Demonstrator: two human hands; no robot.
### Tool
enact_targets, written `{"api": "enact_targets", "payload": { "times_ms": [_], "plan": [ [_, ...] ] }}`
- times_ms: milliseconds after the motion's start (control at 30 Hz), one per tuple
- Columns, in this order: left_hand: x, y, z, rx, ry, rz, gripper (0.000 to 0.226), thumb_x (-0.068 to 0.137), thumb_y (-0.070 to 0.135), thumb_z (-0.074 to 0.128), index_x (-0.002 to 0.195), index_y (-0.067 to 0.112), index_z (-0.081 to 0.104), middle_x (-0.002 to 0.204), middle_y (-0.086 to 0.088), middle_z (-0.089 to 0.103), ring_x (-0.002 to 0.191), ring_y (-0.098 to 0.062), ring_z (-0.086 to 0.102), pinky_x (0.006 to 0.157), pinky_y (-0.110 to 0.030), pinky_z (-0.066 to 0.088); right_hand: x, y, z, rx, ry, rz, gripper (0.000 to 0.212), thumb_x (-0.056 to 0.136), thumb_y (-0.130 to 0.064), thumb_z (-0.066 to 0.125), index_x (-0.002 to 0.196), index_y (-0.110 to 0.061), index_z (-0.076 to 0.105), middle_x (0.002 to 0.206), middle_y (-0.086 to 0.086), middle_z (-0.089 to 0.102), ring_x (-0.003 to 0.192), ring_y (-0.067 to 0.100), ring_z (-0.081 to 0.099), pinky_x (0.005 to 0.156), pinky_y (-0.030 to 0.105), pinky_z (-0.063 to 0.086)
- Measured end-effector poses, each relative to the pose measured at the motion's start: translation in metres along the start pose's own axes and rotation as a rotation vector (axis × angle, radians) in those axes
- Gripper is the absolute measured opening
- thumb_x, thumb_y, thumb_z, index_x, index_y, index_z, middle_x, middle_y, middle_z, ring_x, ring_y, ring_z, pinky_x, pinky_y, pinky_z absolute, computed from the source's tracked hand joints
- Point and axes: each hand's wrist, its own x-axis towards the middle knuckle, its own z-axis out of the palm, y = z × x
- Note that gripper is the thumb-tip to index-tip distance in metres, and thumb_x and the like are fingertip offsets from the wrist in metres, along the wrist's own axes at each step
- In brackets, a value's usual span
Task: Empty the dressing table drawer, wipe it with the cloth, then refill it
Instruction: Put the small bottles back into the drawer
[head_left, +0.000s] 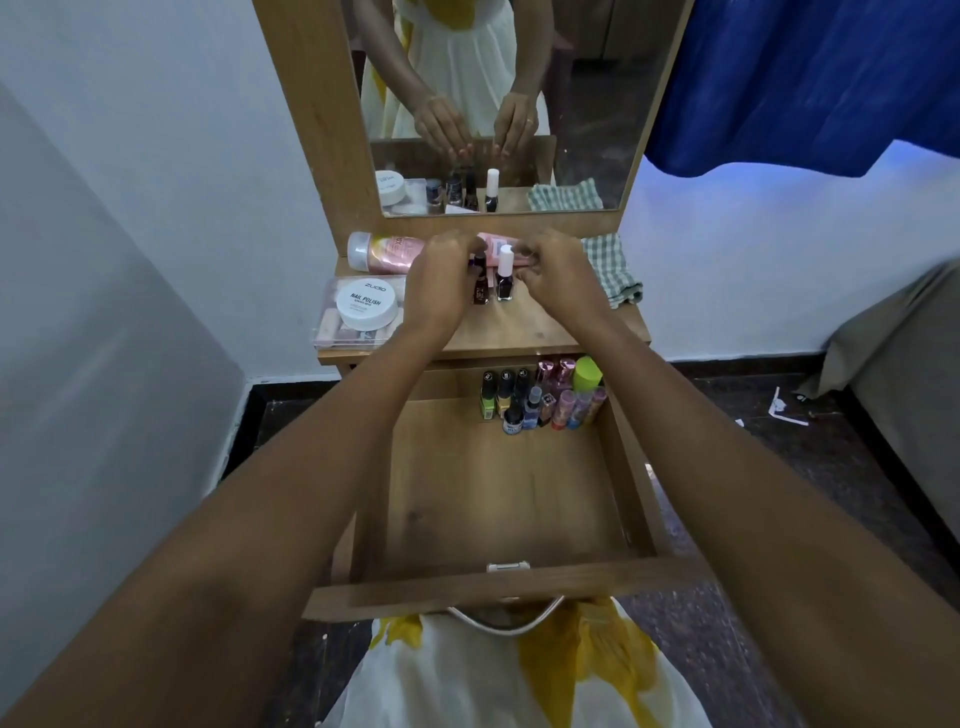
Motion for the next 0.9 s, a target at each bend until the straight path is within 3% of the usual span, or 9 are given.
{"api": "enact_targets", "payload": {
  "times_ms": [233,467,733,800,900],
  "plan": [
    [0.022,-0.001,0.008,0.093,0.004,0.032,0.030,0.087,0.004,0.055,0.114,0.010,0.065,0.111,-0.016,0.068,0.103,-0.031,0.062,0.083,-0.037,0.048,0.018,0.001,0.007,-0.051,-0.055,-0.011,0.037,0.084,0.002,0.055,0.119,-0.008,0.061,0.118,0.015,0.061,0.104,0.029,0.059,0.086,0.043,0.051],
    [0.032,-0.012,0.016,0.180,-0.051,0.028,0.027,0.085,0.006,0.059,0.107,0.016,0.070,0.097,-0.013,0.072,0.090,-0.028,0.066,0.080,-0.040,0.053,0.023,0.003,0.013,-0.022,-0.071,-0.008,0.031,0.084,0.002,0.054,0.113,-0.004,0.063,0.114,0.016,0.064,0.098,0.027,0.062,0.083,0.038,0.051],
    [0.028,-0.008,0.016,0.198,-0.034,0.075,0.022,0.087,0.012,0.058,0.104,0.015,0.071,0.096,-0.010,0.072,0.098,-0.026,0.061,0.092,-0.036,0.043,0.018,0.000,0.008,-0.021,-0.050,-0.021,0.024,0.082,0.007,0.052,0.102,0.003,0.066,0.104,0.022,0.066,0.092,0.032,0.063,0.076,0.038,0.050],
    [0.024,-0.006,0.015,0.186,-0.017,0.078,0.023,0.086,0.009,0.057,0.104,0.015,0.071,0.097,-0.009,0.072,0.099,-0.026,0.060,0.092,-0.035,0.042,0.013,-0.002,0.005,-0.028,-0.064,-0.012,0.028,0.084,0.006,0.052,0.109,0.003,0.064,0.111,0.021,0.065,0.100,0.031,0.062,0.081,0.033,0.048],
    [0.015,-0.002,0.010,0.153,-0.012,0.081,0.025,0.085,0.005,0.056,0.104,0.013,0.071,0.098,-0.010,0.073,0.096,-0.026,0.061,0.084,-0.032,0.047,0.004,-0.003,-0.001,-0.048,-0.101,-0.014,0.030,0.086,0.003,0.053,0.114,0.000,0.063,0.115,0.019,0.064,0.103,0.029,0.061,0.076,0.021,0.039]
  ]
}}
